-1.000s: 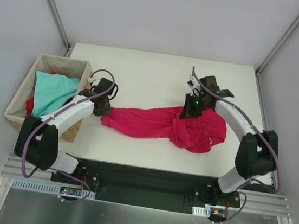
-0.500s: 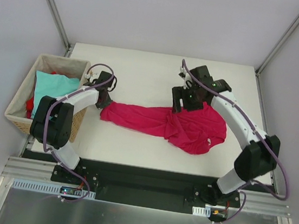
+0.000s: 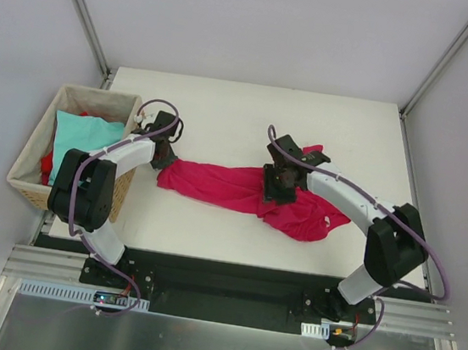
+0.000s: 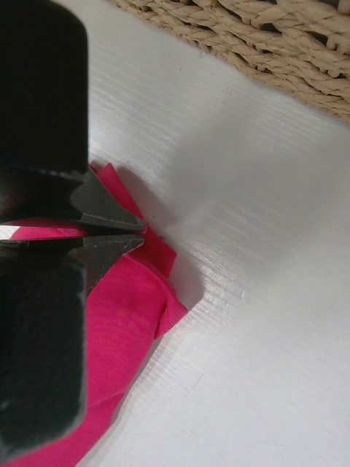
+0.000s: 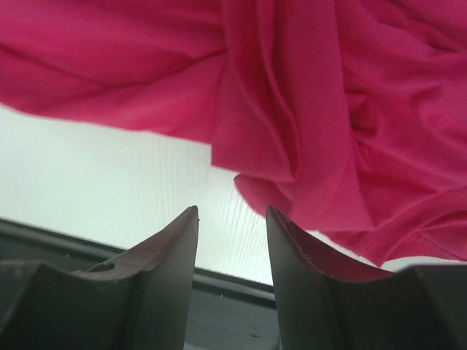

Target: Fold and stack the t-shirts

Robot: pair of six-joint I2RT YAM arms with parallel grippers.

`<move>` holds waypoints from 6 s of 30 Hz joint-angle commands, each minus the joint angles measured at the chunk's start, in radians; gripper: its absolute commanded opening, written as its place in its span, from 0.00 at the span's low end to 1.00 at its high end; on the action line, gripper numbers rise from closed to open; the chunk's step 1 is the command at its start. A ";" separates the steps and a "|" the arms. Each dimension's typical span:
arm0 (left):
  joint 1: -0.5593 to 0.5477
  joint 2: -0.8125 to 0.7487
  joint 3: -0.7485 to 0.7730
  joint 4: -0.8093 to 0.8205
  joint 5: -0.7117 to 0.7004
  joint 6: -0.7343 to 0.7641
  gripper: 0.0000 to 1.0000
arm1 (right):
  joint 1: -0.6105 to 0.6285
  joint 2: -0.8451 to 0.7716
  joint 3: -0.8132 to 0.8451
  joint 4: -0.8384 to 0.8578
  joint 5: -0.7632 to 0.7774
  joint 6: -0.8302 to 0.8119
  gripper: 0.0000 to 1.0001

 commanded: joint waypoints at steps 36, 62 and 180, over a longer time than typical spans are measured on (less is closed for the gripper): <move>0.003 -0.091 -0.030 0.018 0.001 0.029 0.00 | 0.000 0.149 -0.027 0.095 0.164 0.059 0.01; 0.003 -0.295 0.689 0.000 0.044 0.425 0.00 | -0.320 -0.224 0.789 0.211 0.301 -0.622 0.01; 0.068 -0.068 0.091 -0.051 -0.059 0.146 0.00 | -0.123 -0.058 0.179 0.127 0.189 -0.386 0.00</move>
